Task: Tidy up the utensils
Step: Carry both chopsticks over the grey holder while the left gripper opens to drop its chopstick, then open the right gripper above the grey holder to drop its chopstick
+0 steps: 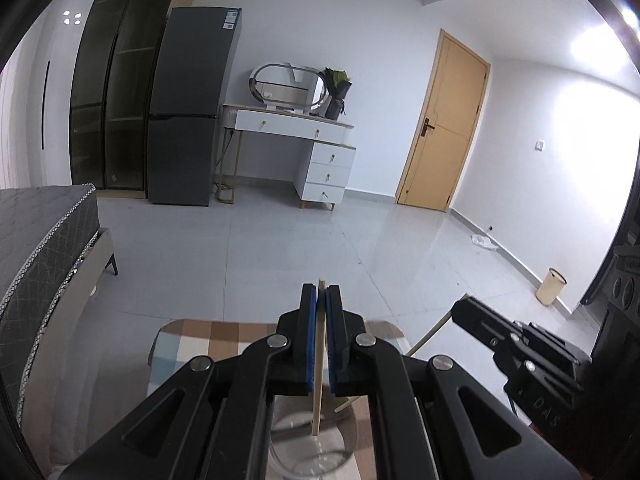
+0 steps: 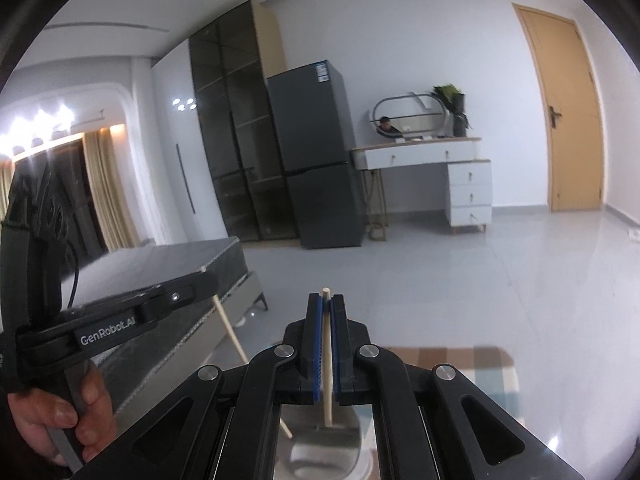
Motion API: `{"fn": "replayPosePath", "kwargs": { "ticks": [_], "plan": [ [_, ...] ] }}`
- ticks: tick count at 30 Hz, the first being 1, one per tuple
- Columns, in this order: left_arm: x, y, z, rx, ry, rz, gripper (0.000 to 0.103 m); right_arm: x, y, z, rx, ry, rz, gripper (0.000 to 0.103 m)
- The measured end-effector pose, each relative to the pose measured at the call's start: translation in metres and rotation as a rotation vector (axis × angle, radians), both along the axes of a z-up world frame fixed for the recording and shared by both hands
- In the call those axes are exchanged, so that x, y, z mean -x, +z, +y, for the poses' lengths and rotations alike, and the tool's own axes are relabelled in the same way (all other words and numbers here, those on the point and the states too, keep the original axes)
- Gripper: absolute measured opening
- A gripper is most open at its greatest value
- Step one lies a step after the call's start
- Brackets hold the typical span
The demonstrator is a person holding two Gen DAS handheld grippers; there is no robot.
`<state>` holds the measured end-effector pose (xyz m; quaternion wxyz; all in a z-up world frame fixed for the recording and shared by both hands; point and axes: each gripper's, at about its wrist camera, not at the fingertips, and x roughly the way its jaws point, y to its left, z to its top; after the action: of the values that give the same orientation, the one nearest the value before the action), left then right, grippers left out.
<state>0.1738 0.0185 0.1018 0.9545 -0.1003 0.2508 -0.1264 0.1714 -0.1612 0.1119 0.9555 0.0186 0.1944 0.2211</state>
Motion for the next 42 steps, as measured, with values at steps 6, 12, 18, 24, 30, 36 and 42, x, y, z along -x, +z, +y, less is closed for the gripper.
{"fn": "replayPosePath", "kwargs": {
  "ticks": [6, 12, 18, 24, 30, 36, 42],
  "plan": [
    [-0.019, -0.022, 0.009, -0.007, 0.013, 0.005, 0.0, -0.02, -0.025, 0.011, 0.025, 0.02, 0.026, 0.003],
    [-0.021, -0.041, 0.007, -0.009, -0.021, 0.009, 0.0, -0.023, -0.05, 0.015, 0.079, 0.061, 0.063, 0.003],
    [-0.018, -0.055, 0.002, -0.018, -0.048, 0.076, 0.0, -0.023, -0.065, 0.019, 0.109, 0.092, 0.09, 0.003],
    [-0.017, -0.051, 0.004, -0.019, -0.029, 0.18, 0.002, -0.016, -0.065, 0.007, 0.06, 0.08, 0.111, 0.006],
    [0.0, -0.035, 0.001, -0.04, 0.008, 0.192, 0.018, -0.006, -0.05, -0.009, 0.019, 0.049, 0.103, 0.02],
    [0.028, -0.012, 0.001, -0.049, 0.053, 0.132, 0.05, 0.027, -0.034, -0.027, -0.01, 0.003, 0.074, 0.034],
    [0.068, 0.013, -0.002, -0.055, 0.085, 0.076, 0.058, 0.065, -0.018, -0.037, -0.035, -0.017, 0.04, 0.048]
  ]
}}
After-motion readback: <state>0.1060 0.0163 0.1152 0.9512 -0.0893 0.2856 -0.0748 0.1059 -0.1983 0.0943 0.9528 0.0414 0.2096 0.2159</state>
